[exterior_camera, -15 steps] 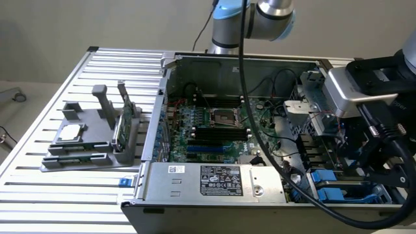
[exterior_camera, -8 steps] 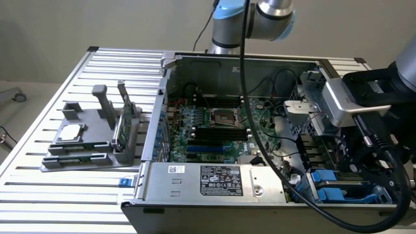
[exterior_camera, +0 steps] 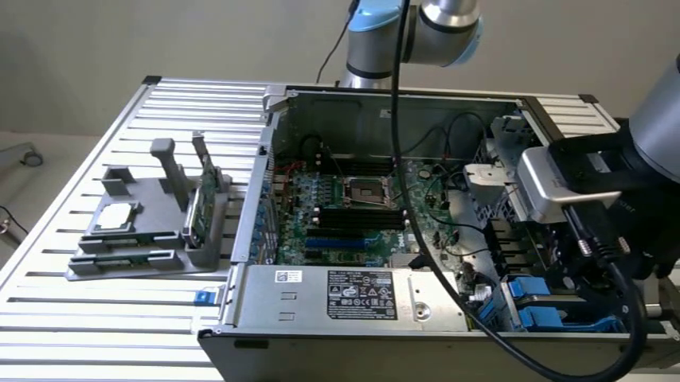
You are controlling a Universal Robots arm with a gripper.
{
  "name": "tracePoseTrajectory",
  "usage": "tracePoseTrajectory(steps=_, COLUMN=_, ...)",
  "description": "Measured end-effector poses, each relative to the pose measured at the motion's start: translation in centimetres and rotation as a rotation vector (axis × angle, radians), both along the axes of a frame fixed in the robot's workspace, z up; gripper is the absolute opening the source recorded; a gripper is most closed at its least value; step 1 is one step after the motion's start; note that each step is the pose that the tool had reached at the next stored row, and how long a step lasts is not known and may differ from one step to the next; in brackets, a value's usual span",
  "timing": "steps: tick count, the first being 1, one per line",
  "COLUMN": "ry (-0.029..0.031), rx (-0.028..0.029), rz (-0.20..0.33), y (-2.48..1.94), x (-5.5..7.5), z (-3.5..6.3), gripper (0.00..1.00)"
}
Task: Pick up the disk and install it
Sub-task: 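Insert the disk into the insertion slot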
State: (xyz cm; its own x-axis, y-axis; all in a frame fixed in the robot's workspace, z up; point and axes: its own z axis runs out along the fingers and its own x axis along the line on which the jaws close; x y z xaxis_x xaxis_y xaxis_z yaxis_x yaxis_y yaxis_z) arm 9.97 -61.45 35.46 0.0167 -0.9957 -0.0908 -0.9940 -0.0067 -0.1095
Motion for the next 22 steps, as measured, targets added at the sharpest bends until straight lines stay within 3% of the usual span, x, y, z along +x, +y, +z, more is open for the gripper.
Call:
tracePoseTrajectory(steps=11, ry=0.0000, rx=0.0029, rz=0.000, y=0.00, x=0.0, z=-2.00, gripper=0.14)
tracePoseTrajectory(steps=19, ry=-0.0001, rx=0.0025, rz=0.000, y=0.00, x=0.0, z=-2.32, gripper=0.14)
tracePoseTrajectory(steps=22, ry=0.0010, rx=0.0047, rz=0.000, y=0.00, x=0.2, z=-2.22, gripper=0.14)
